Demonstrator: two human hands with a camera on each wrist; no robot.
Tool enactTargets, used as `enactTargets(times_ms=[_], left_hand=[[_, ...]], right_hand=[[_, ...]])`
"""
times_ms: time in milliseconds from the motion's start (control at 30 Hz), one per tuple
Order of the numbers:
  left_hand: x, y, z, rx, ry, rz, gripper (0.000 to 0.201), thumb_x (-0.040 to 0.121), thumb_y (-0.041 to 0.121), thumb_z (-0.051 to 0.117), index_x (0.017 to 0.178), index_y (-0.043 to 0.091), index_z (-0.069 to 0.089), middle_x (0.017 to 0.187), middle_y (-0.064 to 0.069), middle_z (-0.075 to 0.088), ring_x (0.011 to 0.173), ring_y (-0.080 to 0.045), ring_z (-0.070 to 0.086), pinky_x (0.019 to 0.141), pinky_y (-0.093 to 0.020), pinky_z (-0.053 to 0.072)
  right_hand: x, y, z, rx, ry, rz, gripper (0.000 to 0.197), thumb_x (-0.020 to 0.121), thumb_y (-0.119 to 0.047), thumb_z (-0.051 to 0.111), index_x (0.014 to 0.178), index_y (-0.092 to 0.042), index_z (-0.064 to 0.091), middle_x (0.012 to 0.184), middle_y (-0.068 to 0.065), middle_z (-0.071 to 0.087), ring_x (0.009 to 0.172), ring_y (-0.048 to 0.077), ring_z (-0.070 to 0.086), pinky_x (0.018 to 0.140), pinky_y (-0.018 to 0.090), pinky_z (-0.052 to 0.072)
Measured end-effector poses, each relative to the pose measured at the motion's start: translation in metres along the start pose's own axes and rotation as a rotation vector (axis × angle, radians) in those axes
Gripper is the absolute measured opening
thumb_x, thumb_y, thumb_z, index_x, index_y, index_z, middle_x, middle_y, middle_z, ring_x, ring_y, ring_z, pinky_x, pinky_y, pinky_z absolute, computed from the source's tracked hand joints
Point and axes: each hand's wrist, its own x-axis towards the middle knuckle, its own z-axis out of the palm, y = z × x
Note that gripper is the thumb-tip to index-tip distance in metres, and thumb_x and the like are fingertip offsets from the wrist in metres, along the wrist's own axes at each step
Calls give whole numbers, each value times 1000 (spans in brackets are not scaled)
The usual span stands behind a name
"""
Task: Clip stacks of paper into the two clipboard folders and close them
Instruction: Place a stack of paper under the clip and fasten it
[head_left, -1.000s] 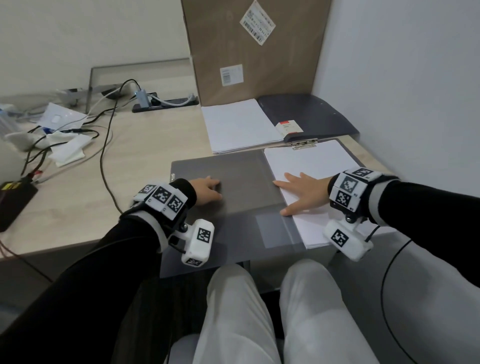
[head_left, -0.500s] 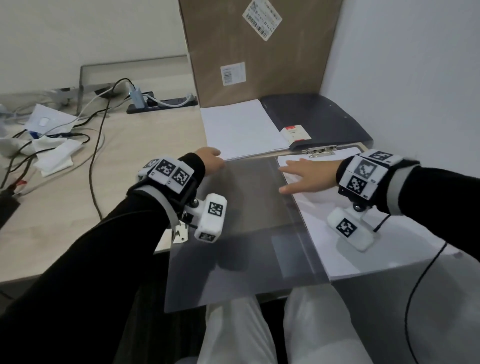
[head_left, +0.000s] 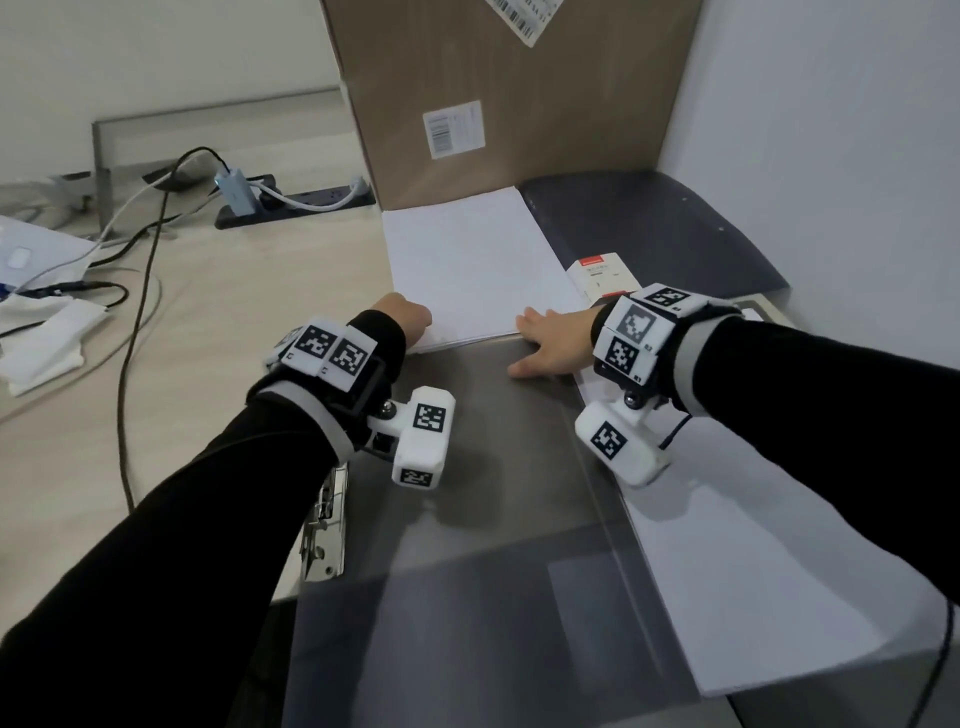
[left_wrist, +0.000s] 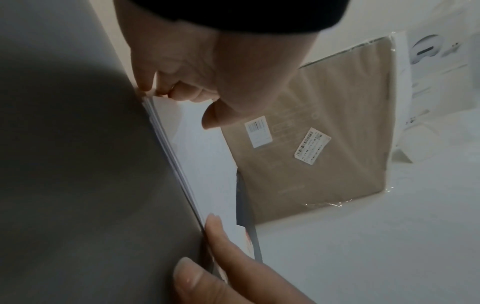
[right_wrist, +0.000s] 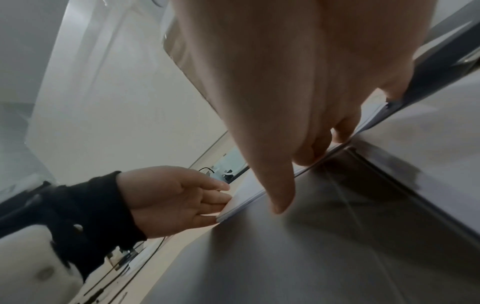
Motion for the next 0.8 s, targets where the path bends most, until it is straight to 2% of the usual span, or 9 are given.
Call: enactTargets(times_ms=[67, 133, 233, 333, 433, 600, 667, 733, 800], left_hand=[[2, 0, 0, 77, -26, 26, 42, 97, 13, 41, 135, -6, 43, 142, -22, 45, 130, -33, 45, 102, -33, 39], [9, -1, -1, 149, -36, 41, 43, 97, 16, 41, 135, -6, 42, 142, -20, 44, 127, -33, 46, 100, -33, 37], [14, -1, -3, 105, -14, 43, 43, 95, 19, 43, 132, -3, 46, 138, -19, 49, 116, -32, 52, 85, -28, 35], [16, 3, -7, 18, 39, 44, 40, 94, 17, 44, 128, -4, 50, 134, -19, 54, 115, -34, 55, 79, -28, 36], [15, 9, -9, -22, 54, 29, 39, 95, 16, 40, 127, -5, 48, 131, -20, 54, 111, -34, 55, 79, -29, 35], [16, 14, -5, 16, 29, 38, 43, 98, 16, 37, 136, -3, 44, 142, -19, 46, 130, -32, 47, 79, -27, 34], [16, 14, -5, 19, 23, 17, 42, 98, 16, 36, 134, -4, 44, 139, -20, 48, 127, -34, 48, 79, -27, 33], [15, 13, -6, -10, 44, -3, 40, 97, 15, 37, 130, -6, 46, 133, -22, 52, 117, -35, 53, 79, -29, 35], [19, 10, -8, -146, 90, -20, 39, 91, 15, 45, 125, -5, 51, 127, -20, 57, 112, -34, 57, 85, -30, 44]], right_hand=[[0, 0, -1, -9, -8, -8, 77, 95, -53, 38, 151, -6, 13, 159, 10, 12, 145, 30, 19, 116, 45, 22], [1, 0, 0, -24, -7, -11, 78, 95, -55, 36, 151, -7, 11, 160, 9, 10, 146, 30, 19, 116, 45, 22], [0, -1, 1, -19, -4, -5, 79, 95, -55, 34, 152, -7, 8, 161, 9, 7, 146, 30, 16, 117, 44, 20], [-1, -3, 2, -1, 0, 7, 78, 95, -55, 34, 152, -7, 9, 161, 8, 7, 147, 30, 14, 117, 44, 18], [-1, -6, 3, 1, -1, 29, 76, 96, -54, 32, 151, -7, 10, 161, 8, 7, 146, 30, 14, 116, 43, 18], [0, -8, 3, 11, -18, 56, 76, 96, -54, 30, 152, -7, 8, 161, 8, 4, 147, 30, 11, 116, 43, 16], [0, -9, 2, 19, -24, 65, 76, 97, -53, 29, 152, -8, 5, 162, 7, 1, 148, 30, 8, 116, 42, 14], [0, -9, 3, 30, -24, 71, 75, 97, -52, 29, 152, -8, 5, 162, 7, 1, 148, 29, 7, 117, 41, 13], [-1, -9, 2, 40, -38, 70, 75, 97, -52, 28, 153, -9, 2, 162, 7, -3, 149, 29, 4, 118, 42, 10]])
